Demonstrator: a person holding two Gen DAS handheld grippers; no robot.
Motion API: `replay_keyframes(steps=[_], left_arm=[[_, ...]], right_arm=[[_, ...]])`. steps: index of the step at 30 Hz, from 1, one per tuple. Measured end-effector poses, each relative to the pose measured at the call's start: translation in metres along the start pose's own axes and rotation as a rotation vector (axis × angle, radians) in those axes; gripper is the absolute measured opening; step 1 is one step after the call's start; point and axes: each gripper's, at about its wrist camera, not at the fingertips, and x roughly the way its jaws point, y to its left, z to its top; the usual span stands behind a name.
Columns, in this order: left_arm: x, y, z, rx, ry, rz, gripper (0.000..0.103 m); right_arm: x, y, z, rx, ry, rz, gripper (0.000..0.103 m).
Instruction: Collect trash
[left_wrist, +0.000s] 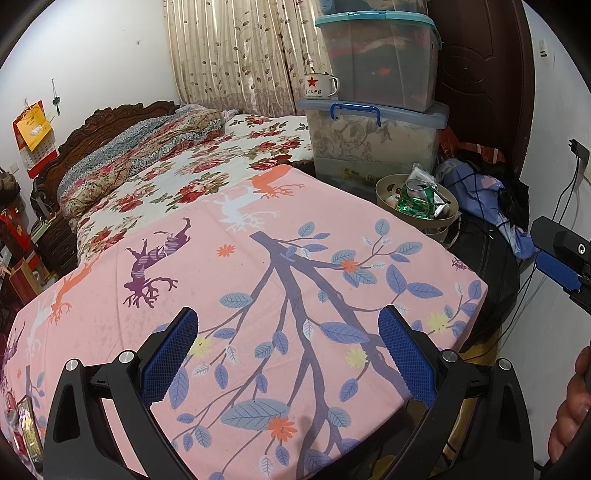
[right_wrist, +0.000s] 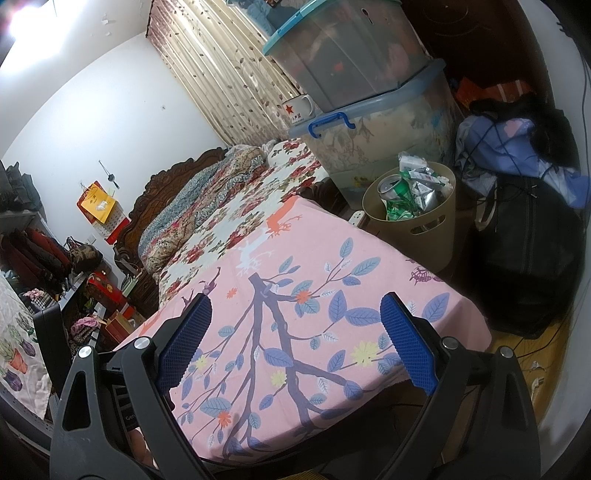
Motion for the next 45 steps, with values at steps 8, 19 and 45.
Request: replay_keyframes(steps=[8, 19, 45], left_arm=[[0.0001, -0.0011, 0.0008, 0.001, 0.001, 0.0, 0.094], [0.0004, -0.0021, 0.0018, 0.002, 0.001, 0.001, 0.094], [0.0007, 0.0003, -0.0007, 0.007, 0.003, 0.001, 0.094]], right_arm=[[-0.0004, 0.0007, -0.0001, 0.001, 0.0, -0.001, 0.092], [-0.0005, 0.0018, -0.0013, -0.002, 0.0, -0.001, 0.092], [-0.0004, 0.0041, -0.0031, 0.0, 0.002, -0.001, 0.092]])
